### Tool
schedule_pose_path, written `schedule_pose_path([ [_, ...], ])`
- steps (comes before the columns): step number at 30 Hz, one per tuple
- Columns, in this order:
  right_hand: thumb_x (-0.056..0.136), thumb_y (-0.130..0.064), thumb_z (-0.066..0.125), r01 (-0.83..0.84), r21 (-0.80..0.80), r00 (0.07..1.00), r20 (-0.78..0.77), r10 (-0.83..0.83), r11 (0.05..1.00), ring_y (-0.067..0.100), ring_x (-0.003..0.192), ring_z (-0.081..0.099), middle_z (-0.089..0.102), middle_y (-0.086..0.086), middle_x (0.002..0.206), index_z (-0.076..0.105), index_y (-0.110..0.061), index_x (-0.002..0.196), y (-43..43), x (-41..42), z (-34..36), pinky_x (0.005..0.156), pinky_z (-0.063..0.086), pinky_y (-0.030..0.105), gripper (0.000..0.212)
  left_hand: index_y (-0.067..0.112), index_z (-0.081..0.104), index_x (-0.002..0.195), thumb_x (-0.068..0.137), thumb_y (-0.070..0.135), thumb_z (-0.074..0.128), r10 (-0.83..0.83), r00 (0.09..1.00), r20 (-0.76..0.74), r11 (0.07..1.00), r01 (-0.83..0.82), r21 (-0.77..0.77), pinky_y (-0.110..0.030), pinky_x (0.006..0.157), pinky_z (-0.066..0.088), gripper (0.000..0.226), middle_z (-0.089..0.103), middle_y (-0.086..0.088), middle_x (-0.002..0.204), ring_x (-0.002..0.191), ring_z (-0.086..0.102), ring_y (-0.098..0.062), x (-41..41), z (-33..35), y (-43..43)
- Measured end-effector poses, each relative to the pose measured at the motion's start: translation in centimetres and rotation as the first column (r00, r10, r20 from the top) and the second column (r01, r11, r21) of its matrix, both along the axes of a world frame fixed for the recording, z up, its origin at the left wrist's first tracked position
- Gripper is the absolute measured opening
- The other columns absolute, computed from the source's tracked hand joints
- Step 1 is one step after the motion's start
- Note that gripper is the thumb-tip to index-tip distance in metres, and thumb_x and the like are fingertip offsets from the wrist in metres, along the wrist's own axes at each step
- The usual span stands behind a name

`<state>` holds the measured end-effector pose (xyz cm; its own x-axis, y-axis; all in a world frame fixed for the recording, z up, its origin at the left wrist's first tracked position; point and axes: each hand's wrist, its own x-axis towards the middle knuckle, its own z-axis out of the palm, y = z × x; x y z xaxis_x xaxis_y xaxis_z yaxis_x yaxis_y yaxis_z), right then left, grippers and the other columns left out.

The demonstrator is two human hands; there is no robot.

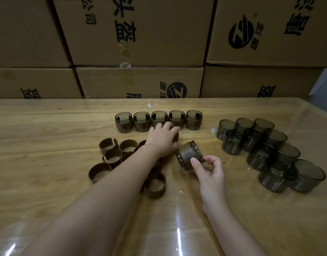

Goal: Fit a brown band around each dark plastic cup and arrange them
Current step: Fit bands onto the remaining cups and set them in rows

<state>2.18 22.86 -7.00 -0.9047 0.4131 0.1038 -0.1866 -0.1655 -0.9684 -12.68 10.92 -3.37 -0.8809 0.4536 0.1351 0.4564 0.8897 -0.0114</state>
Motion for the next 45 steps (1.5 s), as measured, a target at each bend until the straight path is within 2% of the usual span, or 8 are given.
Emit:
schedule_pose_path([
  [5,0.087,-0.003,0.066,0.004,0.036,1.000,-0.023,-0.004,0.999,-0.009,0.067,0.064,0.067,-0.029,0.072,0.049,-0.019,0.096,-0.1,0.3,0.4,0.058,0.049,0.008,0.025,0.025,0.044,0.133,0.083,0.055,0.055,-0.149,0.987,0.057,0.975,0.157,-0.156,-0.038,0.091,0.032,0.059,0.056,-0.002,0.128,0.115,0.049,-0.023,0.8,1.2,-0.3],
  [11,0.089,-0.001,0.063,0.016,0.053,0.998,-0.061,-0.013,0.998,-0.017,0.066,0.060,0.061,-0.042,0.073,0.047,-0.020,0.097,0.0,0.5,0.7,0.056,0.045,0.004,0.026,0.031,0.035,0.146,0.086,0.059,0.054,-0.176,0.945,0.277,0.952,0.234,-0.195,-0.046,0.108,0.026,0.069,0.039,-0.005,0.138,0.127,0.041,-0.025,4.4,2.9,-2.7],
  [18,0.086,0.004,0.063,-0.041,0.089,0.992,-0.114,0.051,0.995,-0.006,0.079,0.066,0.066,-0.031,0.084,0.049,-0.020,0.100,-0.3,0.9,0.9,0.064,0.051,0.011,0.031,0.030,0.022,0.152,0.083,0.041,0.072,-0.389,0.825,0.411,0.868,0.179,0.463,-0.025,0.107,0.033,0.086,0.042,0.004,0.148,0.132,0.040,-0.011,8.2,4.2,-4.1],
  [24,0.086,0.002,0.063,-0.106,0.154,0.976,-0.174,0.132,0.982,0.003,0.107,0.063,0.063,-0.016,0.116,0.051,-0.030,0.116,-0.9,1.3,1.2,0.089,0.051,0.018,0.045,0.035,0.038,0.143,0.082,0.039,0.073,-0.395,0.830,0.395,0.799,0.098,0.594,-0.024,0.102,0.038,0.071,0.048,0.007,0.140,0.125,0.045,-0.007,8.3,4.8,-4.9],
  [28,0.091,-0.005,0.056,-0.137,0.180,0.974,-0.153,0.165,0.974,0.008,0.106,0.064,0.055,-0.006,0.128,0.047,-0.035,0.120,-1.1,1.2,1.0,0.091,0.052,0.021,0.042,0.035,0.044,0.131,0.079,0.028,0.077,-0.220,0.935,0.279,0.622,-0.086,0.778,-0.035,0.102,0.046,0.062,0.053,0.013,0.122,0.120,0.053,-0.015,6.1,5.1,-8.0],
  [30,0.093,-0.007,0.054,-0.121,0.173,0.979,-0.142,0.146,0.977,0.008,0.101,0.066,0.056,-0.005,0.125,0.047,-0.035,0.118,-0.9,1.0,1.0,0.087,0.054,0.020,0.038,0.027,0.037,0.141,0.078,0.024,0.078,-0.002,0.967,0.256,0.557,-0.212,0.803,-0.041,0.107,0.042,0.076,0.050,0.003,0.135,0.127,0.048,-0.020,4.1,4.5,-10.2],
  [36,0.094,-0.009,0.054,-0.135,0.184,0.980,-0.118,0.159,0.974,0.009,0.092,0.069,0.059,-0.004,0.119,0.048,-0.035,0.118,-0.8,0.6,0.5,0.077,0.055,0.018,0.036,0.012,0.035,0.142,0.074,0.017,0.082,0.328,0.920,0.216,0.587,-0.378,0.716,-0.024,0.091,0.046,0.083,0.047,-0.009,0.139,0.126,0.048,-0.024,0.2,1.7,-14.4],
  [45,0.094,-0.010,0.054,-0.121,0.170,0.984,-0.107,0.141,0.978,0.011,0.086,0.070,0.059,0.000,0.113,0.050,-0.036,0.117,-0.7,0.5,0.3,0.075,0.055,0.020,0.034,0.015,0.037,0.143,0.076,0.031,0.080,0.348,0.897,0.272,0.677,-0.441,0.589,-0.043,0.102,0.046,0.081,0.048,-0.008,0.143,0.129,0.047,-0.026,0.4,0.0,-13.6],
])
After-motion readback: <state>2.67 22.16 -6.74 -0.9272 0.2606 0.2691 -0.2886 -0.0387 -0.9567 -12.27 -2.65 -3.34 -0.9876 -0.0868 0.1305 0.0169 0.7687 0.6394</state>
